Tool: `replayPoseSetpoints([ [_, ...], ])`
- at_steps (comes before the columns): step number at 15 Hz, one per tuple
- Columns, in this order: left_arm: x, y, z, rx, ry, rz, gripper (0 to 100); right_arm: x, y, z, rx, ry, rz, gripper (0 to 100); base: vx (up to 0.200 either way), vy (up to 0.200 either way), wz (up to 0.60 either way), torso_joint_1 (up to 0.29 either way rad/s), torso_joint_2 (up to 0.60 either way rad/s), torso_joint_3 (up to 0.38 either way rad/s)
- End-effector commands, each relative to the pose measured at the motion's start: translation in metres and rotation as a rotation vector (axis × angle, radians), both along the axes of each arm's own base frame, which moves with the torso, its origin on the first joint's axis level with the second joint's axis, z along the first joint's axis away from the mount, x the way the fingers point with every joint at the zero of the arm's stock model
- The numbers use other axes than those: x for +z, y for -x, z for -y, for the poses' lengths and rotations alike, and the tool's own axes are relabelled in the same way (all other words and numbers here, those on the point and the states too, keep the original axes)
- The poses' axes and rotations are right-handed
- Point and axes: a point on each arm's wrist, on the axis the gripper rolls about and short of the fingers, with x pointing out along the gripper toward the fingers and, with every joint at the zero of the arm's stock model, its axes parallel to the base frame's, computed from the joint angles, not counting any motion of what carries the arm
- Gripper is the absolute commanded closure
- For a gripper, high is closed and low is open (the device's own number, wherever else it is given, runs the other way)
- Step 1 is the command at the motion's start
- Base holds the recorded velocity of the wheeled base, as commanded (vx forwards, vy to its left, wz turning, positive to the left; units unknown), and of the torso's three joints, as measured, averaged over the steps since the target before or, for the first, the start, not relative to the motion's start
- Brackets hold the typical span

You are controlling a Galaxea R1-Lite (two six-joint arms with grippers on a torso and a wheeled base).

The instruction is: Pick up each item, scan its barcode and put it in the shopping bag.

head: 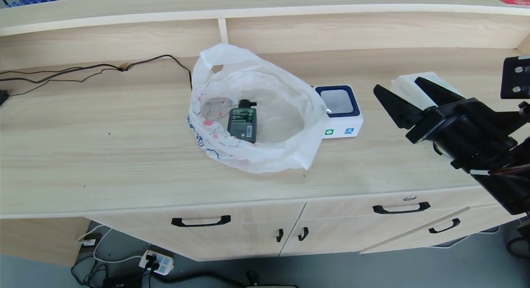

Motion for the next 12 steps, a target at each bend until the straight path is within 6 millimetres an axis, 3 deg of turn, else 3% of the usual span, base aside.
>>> replayPoseSetpoints([
  [1,0.0,0.0,0.0,0.001,0.004,0.0,0,0.002,-0.004,0.008,-0.021,-0.004,-0.005,0,0.0,0.0,0.0,0.0,0.0,0.0],
  [5,0.0,0.0,0.0,0.0,0.006,0.0,0,0.008,-0.017,0.02,-0.057,0.002,0.015,0,0.0,-0.2,0.0,0.001,0.0,0.001],
  [9,0.0,0.0,0.0,0.001,0.006,0.0,0,0.001,-0.014,0.021,-0.043,0.002,-0.092,0,0.0,-0.2,0.0,0.006,0.0,0.001],
  [11,0.0,0.0,0.0,0.0,0.003,0.0,0,0.027,-0.022,0.007,-0.001,-0.165,-0.081,0,0.0,-0.1,0.0,-0.001,0.0,0.001],
  [12,0.0,0.0,0.0,0.0,0.0,0.0,0,0.031,-0.03,0.007,-0.066,-0.25,-0.106,0,0.0,0.0,0.0,0.0,0.0,0.0],
])
